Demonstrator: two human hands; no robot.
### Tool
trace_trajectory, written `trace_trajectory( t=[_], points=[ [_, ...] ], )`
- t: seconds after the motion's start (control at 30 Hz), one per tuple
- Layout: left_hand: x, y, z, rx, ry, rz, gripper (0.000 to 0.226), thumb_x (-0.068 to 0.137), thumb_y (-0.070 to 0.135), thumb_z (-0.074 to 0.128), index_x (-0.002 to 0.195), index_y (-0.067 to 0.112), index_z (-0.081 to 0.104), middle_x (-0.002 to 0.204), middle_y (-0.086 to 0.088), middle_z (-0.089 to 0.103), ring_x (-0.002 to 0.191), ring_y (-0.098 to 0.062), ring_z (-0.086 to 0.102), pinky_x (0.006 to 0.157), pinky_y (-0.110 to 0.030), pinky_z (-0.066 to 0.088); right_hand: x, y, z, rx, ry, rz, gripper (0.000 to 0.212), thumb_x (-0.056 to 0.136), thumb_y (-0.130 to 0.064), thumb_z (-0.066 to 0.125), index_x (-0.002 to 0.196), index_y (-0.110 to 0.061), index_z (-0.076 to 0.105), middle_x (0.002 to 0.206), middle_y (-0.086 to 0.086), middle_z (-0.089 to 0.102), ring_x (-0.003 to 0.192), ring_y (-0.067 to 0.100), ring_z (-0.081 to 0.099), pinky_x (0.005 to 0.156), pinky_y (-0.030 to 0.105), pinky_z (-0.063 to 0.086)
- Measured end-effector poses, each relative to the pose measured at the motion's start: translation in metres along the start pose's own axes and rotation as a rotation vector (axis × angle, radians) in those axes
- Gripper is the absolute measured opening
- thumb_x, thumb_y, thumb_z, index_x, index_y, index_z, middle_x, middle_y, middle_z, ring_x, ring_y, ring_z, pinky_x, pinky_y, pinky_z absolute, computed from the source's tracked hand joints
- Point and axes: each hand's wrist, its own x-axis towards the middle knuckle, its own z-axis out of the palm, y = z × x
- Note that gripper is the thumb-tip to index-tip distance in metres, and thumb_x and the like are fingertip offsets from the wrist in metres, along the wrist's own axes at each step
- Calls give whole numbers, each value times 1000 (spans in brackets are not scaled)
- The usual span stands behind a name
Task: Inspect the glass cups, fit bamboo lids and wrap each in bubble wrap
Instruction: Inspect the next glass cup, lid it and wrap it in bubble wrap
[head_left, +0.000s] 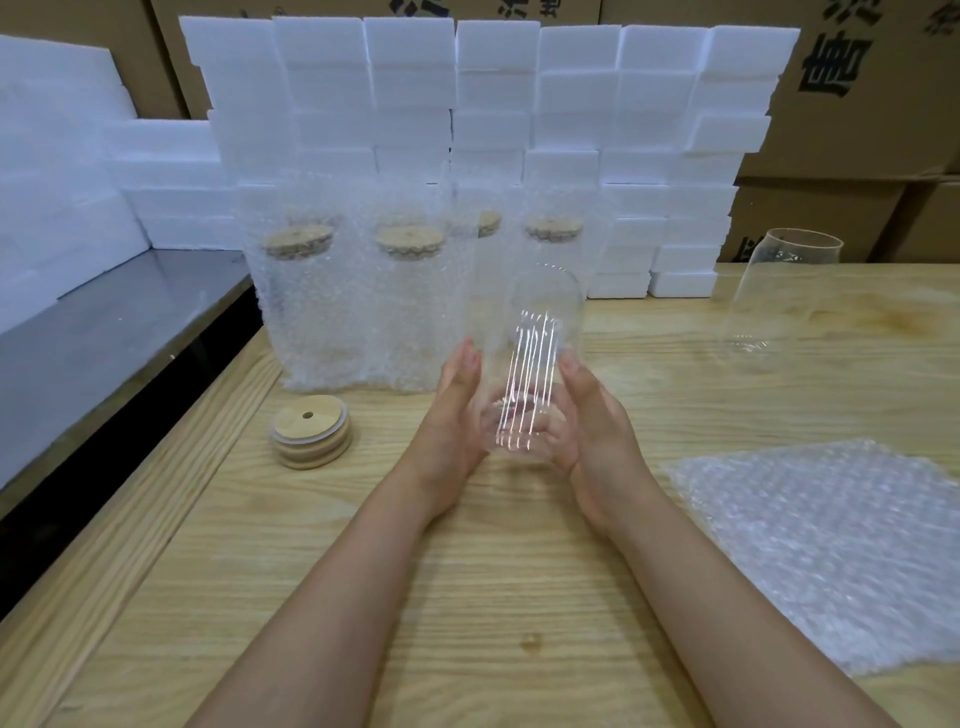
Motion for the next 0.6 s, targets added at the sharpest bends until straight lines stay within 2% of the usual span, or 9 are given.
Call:
trace_trajectory(
  t=[0.1,0.17,0.27,0.33,0.43,0.47,0.53,0.57,0.6],
  points=[
    [1,-3,6,-75,-38,-104,130,40,70,81,149,25,25,111,-17,62,92,-28,63,79,-39,55,-2,-2,3,107,7,112,52,78,-55,60,103,-10,56,81,1,70,55,18,66,53,29,55],
    [1,-3,10,-129,-41,-163,152,25,66,87,152,21,18,121,-23,57,92,-30,61,74,-38,55,-1,-2,1,143,-16,135,53,76,-57,52,97,-10,60,73,0,69,46,15,62,46,23,51],
    [1,-2,12,-212,-7,-212,162,25,62,90,155,20,4,131,-26,54,83,-31,66,62,-35,50,-2,-3,0,146,-62,135,50,74,-57,46,70,-18,76,61,2,68,43,15,61,42,21,47],
    [1,-2,12,-255,30,-228,146,41,61,86,155,26,1,132,-23,54,80,-31,70,56,-31,46,-1,-3,2,82,-37,133,46,78,-58,44,68,-28,78,62,-2,70,46,14,63,39,23,47],
    [1,-6,13,-271,95,-209,106,68,51,72,152,43,7,126,-14,52,80,-32,72,57,-37,54,1,2,3,12,126,108,41,79,-58,51,103,-27,65,89,-5,72,58,16,68,38,27,46],
    [1,-7,14,-268,105,-193,100,70,49,72,148,51,10,124,-12,51,80,-31,72,60,-39,56,0,2,2,-32,181,44,41,82,-58,54,106,-26,63,93,-6,71,62,14,69,41,27,48],
    [1,-10,18,-284,120,-179,97,69,47,74,142,61,12,126,-12,48,83,-32,72,58,-42,57,-3,4,-1,-175,291,-147,39,83,-60,55,100,-27,64,80,-15,71,64,3,67,50,22,51],
    [1,-10,20,-309,124,-178,99,65,46,72,143,60,12,130,-14,46,86,-35,71,55,-41,56,-5,5,-1,-240,311,-220,44,79,-64,52,102,-28,63,78,-17,71,66,5,68,54,23,53],
    [2,-10,21,-339,122,-183,101,63,46,70,145,55,13,134,-16,45,90,-37,69,53,-41,56,-8,5,0,-304,302,-268,51,75,-68,50,108,-30,61,87,-15,72,74,14,70,63,32,57]
  ],
)
